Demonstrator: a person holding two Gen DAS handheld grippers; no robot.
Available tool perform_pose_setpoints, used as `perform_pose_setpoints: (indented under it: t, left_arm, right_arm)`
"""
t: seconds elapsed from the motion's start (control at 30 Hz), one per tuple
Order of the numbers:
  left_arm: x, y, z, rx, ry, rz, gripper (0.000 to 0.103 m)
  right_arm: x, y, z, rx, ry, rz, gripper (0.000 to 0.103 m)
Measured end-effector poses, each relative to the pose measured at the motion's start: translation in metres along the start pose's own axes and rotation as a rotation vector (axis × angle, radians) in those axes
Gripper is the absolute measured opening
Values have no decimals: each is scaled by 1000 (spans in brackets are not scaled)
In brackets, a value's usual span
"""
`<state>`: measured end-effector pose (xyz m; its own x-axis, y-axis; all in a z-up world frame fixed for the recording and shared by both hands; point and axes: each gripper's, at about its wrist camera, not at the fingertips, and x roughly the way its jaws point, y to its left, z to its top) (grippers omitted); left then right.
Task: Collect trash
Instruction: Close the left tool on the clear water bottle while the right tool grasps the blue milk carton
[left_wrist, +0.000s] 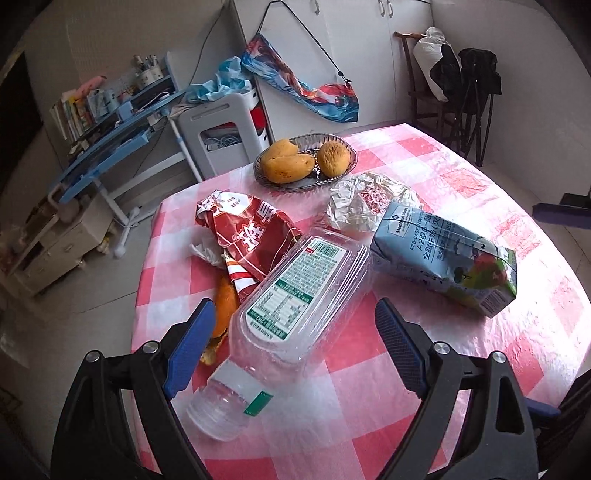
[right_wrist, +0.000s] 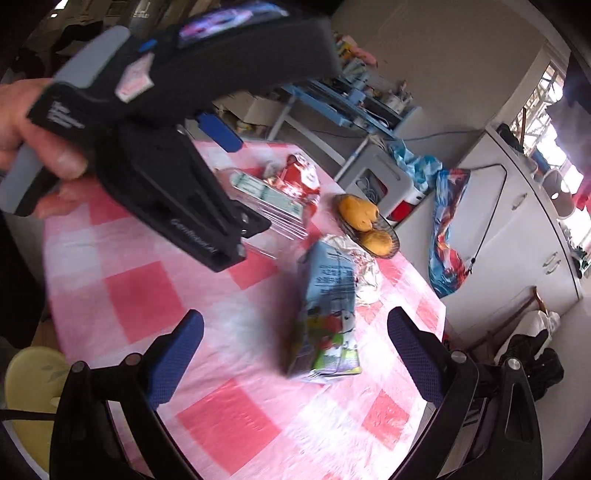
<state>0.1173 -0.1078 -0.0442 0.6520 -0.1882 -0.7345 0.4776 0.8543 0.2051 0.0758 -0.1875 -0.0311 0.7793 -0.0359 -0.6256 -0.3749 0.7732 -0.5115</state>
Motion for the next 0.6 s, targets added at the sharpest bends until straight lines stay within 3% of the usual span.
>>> perform_pose_setpoints:
  t: [0.6]
  left_arm:
    - [18, -19, 4, 84, 25, 5, 84]
  right_arm:
    - [31, -25, -2, 88, 77, 13, 95]
